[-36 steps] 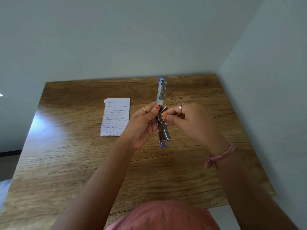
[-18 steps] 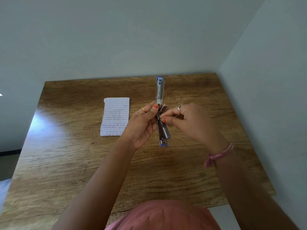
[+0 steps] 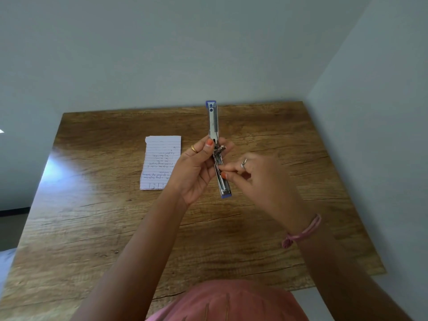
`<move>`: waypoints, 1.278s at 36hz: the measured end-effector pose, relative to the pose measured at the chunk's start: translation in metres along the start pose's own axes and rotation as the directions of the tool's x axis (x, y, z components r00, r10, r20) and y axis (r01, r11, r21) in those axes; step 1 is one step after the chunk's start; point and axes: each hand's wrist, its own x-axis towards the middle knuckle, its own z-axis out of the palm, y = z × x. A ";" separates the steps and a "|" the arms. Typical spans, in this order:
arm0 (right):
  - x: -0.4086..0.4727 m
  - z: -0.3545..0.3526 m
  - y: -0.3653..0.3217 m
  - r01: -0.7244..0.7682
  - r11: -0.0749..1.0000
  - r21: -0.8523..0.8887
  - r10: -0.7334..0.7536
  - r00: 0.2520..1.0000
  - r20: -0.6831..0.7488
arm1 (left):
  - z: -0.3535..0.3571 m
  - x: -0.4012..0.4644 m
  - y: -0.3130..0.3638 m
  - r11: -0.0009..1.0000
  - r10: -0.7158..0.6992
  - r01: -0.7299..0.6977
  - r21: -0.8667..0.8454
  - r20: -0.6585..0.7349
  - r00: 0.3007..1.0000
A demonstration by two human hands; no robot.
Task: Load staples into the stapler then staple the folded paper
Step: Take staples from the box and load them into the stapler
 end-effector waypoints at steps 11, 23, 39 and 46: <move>0.000 -0.013 0.012 -0.092 0.941 0.327 0.097 0.995 0.001 | 0.003 0.001 -0.003 0.999 -0.006 0.007 -0.034 0.039 0.999; -0.006 -0.015 0.015 0.276 0.961 -0.016 -0.277 0.961 -0.021 | 0.008 0.000 -0.001 0.999 0.001 0.000 -0.045 0.025 1.000; -0.015 -0.019 0.015 0.405 0.884 -0.235 -0.401 0.914 0.065 | 0.007 0.002 0.003 0.999 0.050 -0.050 -0.001 0.033 0.998; -0.019 -0.015 0.021 0.398 0.895 -0.200 -0.399 0.916 0.034 | 0.010 0.002 -0.001 0.999 0.044 -0.044 -0.003 0.028 0.999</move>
